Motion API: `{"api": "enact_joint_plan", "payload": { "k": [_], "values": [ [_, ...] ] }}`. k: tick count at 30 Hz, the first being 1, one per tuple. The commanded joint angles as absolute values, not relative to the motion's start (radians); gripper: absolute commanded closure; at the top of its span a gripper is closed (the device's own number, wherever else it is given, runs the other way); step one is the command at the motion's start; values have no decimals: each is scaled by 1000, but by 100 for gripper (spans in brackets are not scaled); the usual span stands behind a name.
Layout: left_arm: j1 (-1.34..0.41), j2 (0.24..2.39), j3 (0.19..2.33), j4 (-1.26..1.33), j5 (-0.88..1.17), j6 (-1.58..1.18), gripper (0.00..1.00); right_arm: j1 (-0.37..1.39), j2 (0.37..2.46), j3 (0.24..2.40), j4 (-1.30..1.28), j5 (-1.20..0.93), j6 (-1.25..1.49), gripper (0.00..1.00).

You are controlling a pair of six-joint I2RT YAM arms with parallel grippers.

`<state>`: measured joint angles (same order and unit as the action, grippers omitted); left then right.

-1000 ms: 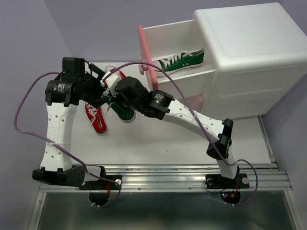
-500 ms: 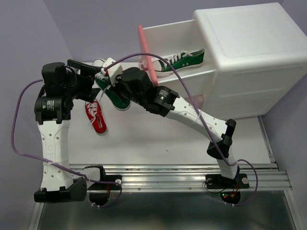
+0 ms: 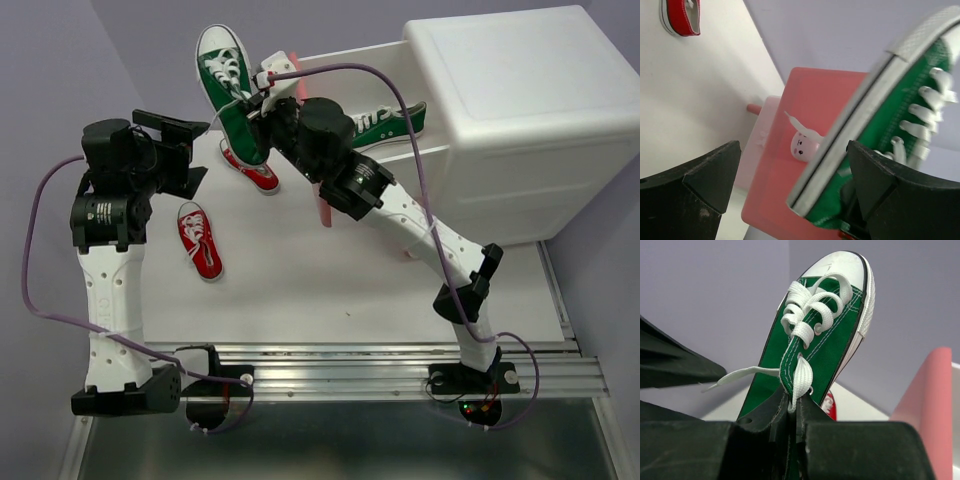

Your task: Place and organize the shoes in the shoe cabinet

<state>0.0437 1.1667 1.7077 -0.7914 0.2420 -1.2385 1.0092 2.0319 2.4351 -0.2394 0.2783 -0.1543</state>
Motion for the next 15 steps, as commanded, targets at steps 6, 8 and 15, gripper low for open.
{"api": "enact_joint_plan", "payload": {
  "k": [6, 8, 15],
  "values": [
    [48, 1203, 1696, -745, 342, -1167, 1, 961, 1974, 2540, 199, 319, -245, 100],
    [46, 1212, 1703, -747, 341, -1155, 1, 902, 1942, 2530, 202, 319, -201, 100],
    [46, 1242, 1684, -727, 397, -1112, 1, 723, 1821, 2384, 216, 218, -333, 100]
  ]
}}
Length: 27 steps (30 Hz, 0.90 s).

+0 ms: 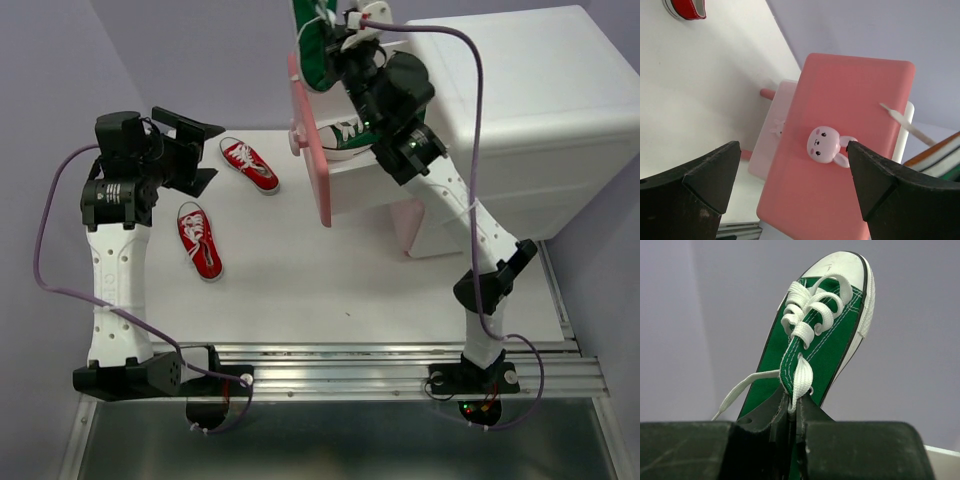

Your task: Place and organize the shoes in the shoe cabinet

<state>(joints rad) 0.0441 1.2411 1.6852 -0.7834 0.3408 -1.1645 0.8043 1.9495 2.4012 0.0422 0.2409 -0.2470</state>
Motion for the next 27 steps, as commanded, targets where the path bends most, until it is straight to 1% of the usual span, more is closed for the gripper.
{"api": "enact_joint_plan", "payload": {
  "k": [1, 5, 8, 11, 13, 15, 16, 22, 25, 27],
  "values": [
    [45, 1247, 1686, -727, 409, -1098, 1, 706, 1806, 2346, 203, 178, -345, 100],
    [37, 1264, 1684, -680, 465, -1060, 1, 621, 1727, 2258, 40, 71, -409, 100],
    [8, 1290, 1698, -647, 497, -1034, 1, 601, 1635, 2162, 14, 22, -446, 100],
    [-98, 1360, 1749, -641, 483, -1000, 1, 581, 1569, 2077, -38, 26, -482, 100],
    [-171, 1382, 1779, -612, 465, -1000, 1, 569, 1543, 2059, -70, 17, -492, 100],
    [-205, 1402, 1776, -589, 456, -1014, 1, 558, 1511, 2043, -118, 8, -494, 99],
    [-225, 1405, 1772, -581, 456, -1019, 1, 558, 1503, 2043, -141, -41, -491, 99],
    [-262, 1422, 1717, -511, 448, -1029, 1, 558, 1473, 2027, -337, -196, -503, 99],
    [-270, 1430, 1713, -489, 430, -1034, 5, 549, 1445, 1996, -377, -225, -517, 100],
    [-273, 1434, 1710, -451, 431, -1055, 11, 549, 1431, 1973, -377, -233, -511, 99]
  ]
}}
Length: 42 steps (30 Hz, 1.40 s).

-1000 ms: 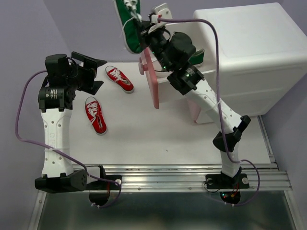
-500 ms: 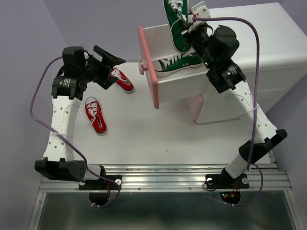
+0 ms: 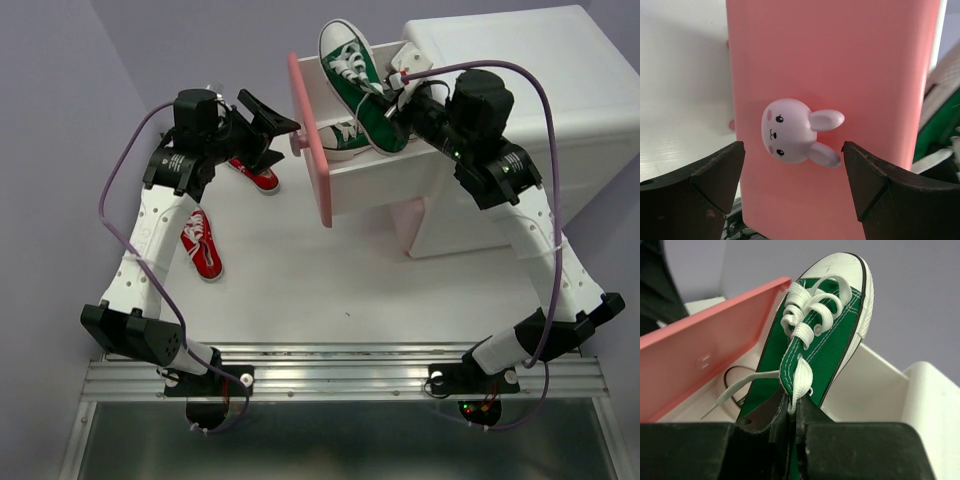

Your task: Place and organize the shoes in the shoe cabinet

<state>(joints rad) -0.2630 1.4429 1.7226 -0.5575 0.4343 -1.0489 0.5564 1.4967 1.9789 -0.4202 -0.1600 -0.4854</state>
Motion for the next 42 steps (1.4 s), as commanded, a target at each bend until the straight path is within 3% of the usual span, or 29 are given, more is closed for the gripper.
{"api": "enact_joint_plan", "payload": {
  "k": [1, 10, 14, 18, 23, 35, 37, 38, 41, 42],
  "values": [
    [-276, 1434, 1712, -443, 431, -1061, 12, 549, 1422, 1971, -377, -233, -508, 99],
    [-345, 1396, 1632, -374, 390, -1146, 19, 540, 1358, 1867, -414, -252, -503, 99],
    [-370, 1397, 1631, -402, 318, -1134, 35, 540, 1348, 1850, -413, -247, -515, 99],
    [-370, 1433, 1699, -492, 223, -1111, 65, 531, 1354, 1867, -419, -276, -528, 100],
    [-371, 1505, 1767, -517, 178, -1103, 82, 531, 1350, 1864, -463, -311, -544, 99],
    [-373, 1600, 1901, -569, 179, -1052, 87, 522, 1348, 1928, -665, -366, -732, 98],
    [-373, 1609, 1916, -577, 173, -1051, 88, 522, 1361, 1942, -706, -371, -733, 81],
    [-373, 1612, 1920, -584, 167, -1046, 88, 522, 1358, 1927, -704, -358, -738, 60],
    [-373, 1615, 1945, -609, 158, -1042, 88, 522, 1356, 1922, -704, -315, -744, 36],
    [-373, 1617, 1948, -614, 156, -1042, 88, 522, 1359, 1931, -706, -304, -749, 15]
  ]
}}
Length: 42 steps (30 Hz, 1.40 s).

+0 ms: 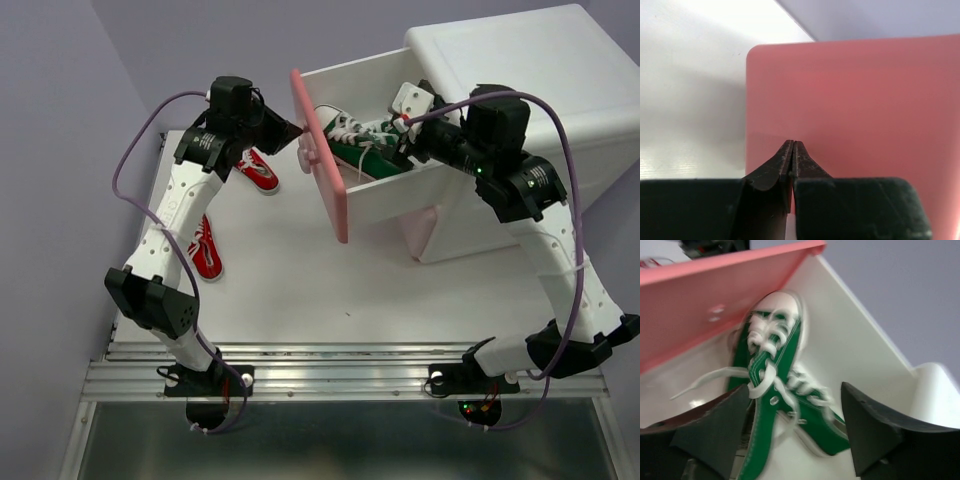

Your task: Place and organize the shoes in the shoe cabinet

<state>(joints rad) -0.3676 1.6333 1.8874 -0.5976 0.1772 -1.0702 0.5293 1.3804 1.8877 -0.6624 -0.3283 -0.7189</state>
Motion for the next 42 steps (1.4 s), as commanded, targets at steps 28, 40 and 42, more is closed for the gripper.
{"api": "enact_joint_plan", "payload": {
  "k": [28, 40, 42],
  "values": [
    [-374, 1577, 1976, -719, 156, -1054, 86, 522, 1740, 2378, -779, -310, 305, 2],
    [-374, 1483, 1925, -807, 190, -1019, 59, 522, 1844, 2425, -841, -215, 152, 21],
    [-374, 1438, 1861, -802, 201, -1040, 54, 522, 1862, 2433, -838, -221, 138, 26]
  ]
}}
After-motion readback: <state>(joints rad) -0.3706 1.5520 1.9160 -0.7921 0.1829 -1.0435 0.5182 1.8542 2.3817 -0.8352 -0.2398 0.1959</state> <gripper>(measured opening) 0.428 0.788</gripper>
